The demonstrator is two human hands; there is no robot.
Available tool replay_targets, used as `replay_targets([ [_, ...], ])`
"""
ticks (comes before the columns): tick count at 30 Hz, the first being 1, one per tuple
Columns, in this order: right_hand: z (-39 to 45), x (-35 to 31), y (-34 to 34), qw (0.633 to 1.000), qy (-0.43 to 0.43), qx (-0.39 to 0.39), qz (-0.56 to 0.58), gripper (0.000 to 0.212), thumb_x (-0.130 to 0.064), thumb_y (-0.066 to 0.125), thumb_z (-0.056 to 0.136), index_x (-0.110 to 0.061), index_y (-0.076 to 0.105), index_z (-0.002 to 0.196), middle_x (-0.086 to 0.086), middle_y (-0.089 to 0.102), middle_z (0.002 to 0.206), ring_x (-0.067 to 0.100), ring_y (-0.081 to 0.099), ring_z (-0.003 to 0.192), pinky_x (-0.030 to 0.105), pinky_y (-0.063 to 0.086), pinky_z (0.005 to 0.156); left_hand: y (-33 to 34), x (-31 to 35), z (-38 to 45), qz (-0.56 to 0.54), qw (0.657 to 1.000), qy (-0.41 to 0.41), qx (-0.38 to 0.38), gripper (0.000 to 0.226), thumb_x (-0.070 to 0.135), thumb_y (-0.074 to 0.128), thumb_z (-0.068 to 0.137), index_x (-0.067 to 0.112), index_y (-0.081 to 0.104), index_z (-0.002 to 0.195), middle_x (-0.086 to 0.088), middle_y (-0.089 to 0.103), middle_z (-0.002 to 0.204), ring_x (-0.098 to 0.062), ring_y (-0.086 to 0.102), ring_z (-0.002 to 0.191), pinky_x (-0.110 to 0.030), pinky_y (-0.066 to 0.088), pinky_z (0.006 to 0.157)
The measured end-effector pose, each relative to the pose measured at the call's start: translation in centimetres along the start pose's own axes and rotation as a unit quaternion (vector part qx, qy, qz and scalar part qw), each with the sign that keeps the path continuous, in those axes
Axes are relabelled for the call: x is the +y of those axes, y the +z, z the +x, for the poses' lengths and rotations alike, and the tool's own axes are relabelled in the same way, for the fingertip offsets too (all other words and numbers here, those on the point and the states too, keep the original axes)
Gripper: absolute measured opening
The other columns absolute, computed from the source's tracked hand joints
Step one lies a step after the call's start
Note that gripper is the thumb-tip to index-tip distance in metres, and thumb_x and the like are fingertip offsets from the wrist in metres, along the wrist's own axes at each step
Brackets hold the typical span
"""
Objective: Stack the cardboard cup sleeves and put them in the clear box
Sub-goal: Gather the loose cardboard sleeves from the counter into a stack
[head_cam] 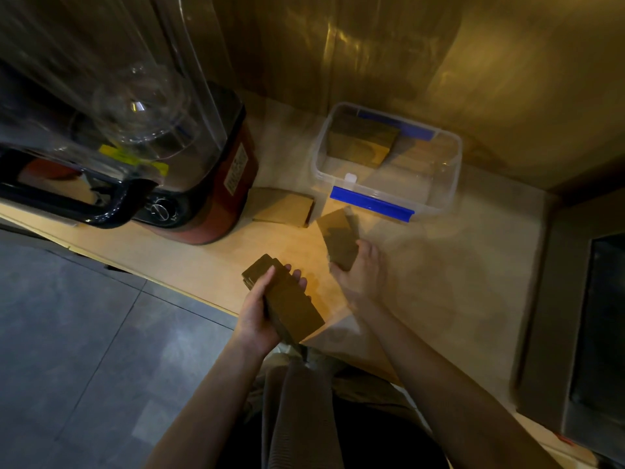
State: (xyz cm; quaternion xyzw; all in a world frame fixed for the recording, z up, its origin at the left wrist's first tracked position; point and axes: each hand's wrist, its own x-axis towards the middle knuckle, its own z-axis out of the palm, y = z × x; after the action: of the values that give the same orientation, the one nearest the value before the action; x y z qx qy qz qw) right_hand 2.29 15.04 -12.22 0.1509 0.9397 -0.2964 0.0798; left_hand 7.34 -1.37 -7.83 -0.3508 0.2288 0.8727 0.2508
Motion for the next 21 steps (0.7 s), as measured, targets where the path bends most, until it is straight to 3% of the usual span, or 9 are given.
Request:
replay_targets([
  [12, -0.33, -0.38, 0.89, 0.995, 0.031, -0.006, -0.093, 0.061, -0.039, 0.068, 0.074, -0.013, 0.042, 0.122, 0.013, 0.046, 0.128, 0.028, 0.04, 0.121, 0.042, 0.033, 0.1, 0.45, 0.18, 0.5, 0.008, 1.0, -0.005, 0.001, 0.04, 0.037, 0.068, 0.065, 0.018, 0.065, 0.1, -0.003, 0.072, 0.088, -0.017, 0.067, 0.083, -0.039, 0.047, 0.088],
  [21, -0.3, -0.33, 0.92, 0.985, 0.035, -0.02, -0.167, 0.075, -0.043, 0.075, 0.063, -0.01, 0.038, 0.118, 0.015, 0.05, 0.124, 0.03, 0.044, 0.117, 0.044, 0.033, 0.1, 0.38, 0.18, 0.22, 0.023, 1.0, 0.001, -0.006, 0.044, 0.038, 0.072, 0.062, 0.017, 0.065, 0.1, -0.003, 0.073, 0.09, -0.018, 0.068, 0.083, -0.039, 0.048, 0.087],
])
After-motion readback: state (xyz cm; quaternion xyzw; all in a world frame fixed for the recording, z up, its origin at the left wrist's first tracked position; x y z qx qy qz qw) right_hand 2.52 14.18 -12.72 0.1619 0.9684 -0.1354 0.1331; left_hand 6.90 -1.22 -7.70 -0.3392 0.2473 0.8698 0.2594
